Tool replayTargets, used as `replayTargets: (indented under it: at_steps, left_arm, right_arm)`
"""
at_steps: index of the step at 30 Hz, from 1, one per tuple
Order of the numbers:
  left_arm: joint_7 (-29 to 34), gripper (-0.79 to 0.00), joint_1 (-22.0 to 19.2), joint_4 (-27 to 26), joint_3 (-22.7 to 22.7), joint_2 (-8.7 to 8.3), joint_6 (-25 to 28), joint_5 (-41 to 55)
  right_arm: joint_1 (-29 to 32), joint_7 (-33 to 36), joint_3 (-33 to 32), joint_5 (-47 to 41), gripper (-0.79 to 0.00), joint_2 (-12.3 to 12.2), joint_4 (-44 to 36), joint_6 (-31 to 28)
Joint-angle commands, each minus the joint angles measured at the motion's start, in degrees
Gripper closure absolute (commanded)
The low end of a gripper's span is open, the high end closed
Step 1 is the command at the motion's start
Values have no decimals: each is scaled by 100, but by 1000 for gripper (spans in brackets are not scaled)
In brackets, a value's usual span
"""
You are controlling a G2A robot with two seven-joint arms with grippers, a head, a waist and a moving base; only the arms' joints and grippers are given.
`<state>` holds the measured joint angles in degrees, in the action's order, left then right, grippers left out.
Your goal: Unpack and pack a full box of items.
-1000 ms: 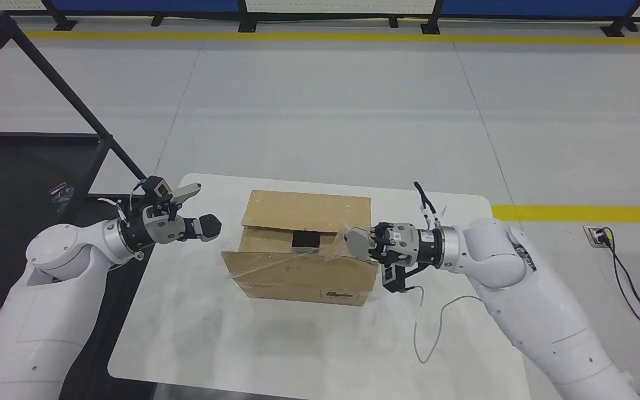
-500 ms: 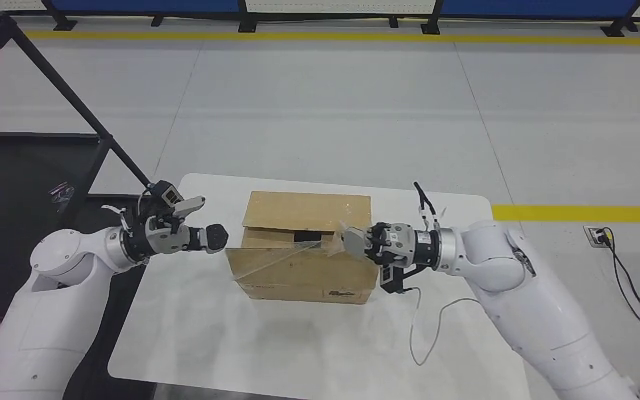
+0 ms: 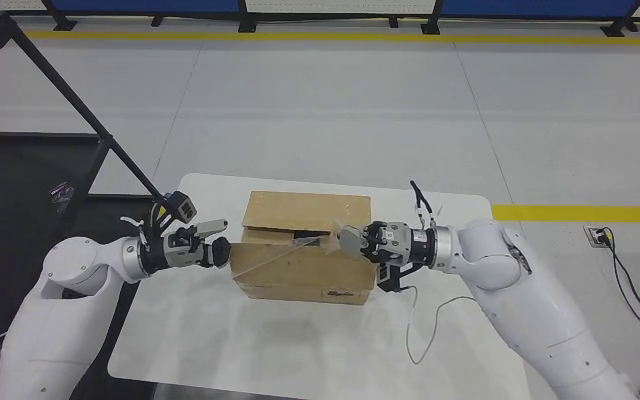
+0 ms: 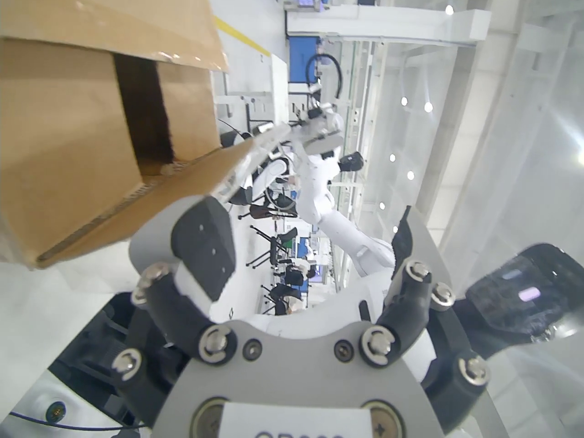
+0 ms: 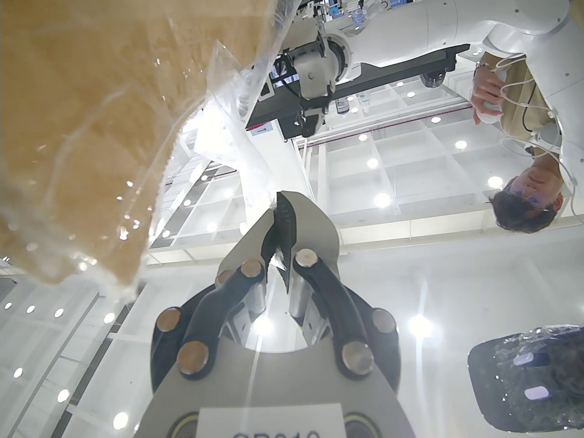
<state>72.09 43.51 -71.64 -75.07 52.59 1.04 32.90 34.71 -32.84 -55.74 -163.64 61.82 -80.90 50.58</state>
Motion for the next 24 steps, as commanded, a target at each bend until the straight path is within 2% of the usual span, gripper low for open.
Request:
replayTargets:
  at_steps: [1, 6, 14, 18, 24]
  left_arm:
    - [-276, -785, -28, 24, 117, 25, -41, -129]
    - [-561, -785, -140, 228, 305, 92, -99, -70]
    - [-613, -785, -206, 295, 373, 122, -1, -86]
    - [-800, -785, -93, 130, 182, 101, 169, 48]
    - [-776, -785, 332, -396, -182, 26, 330, 203]
  right_arm:
    - [21, 19, -20, 7, 0, -5, -37, 52]
    - [89, 30, -81, 50, 0, -24, -159, 90]
    - [212, 308, -242, 215, 0, -44, -361, 113]
    - [278, 544, -313, 274, 0, -36, -492, -16]
    - [272, 908, -315, 273, 0, 16, -636, -202]
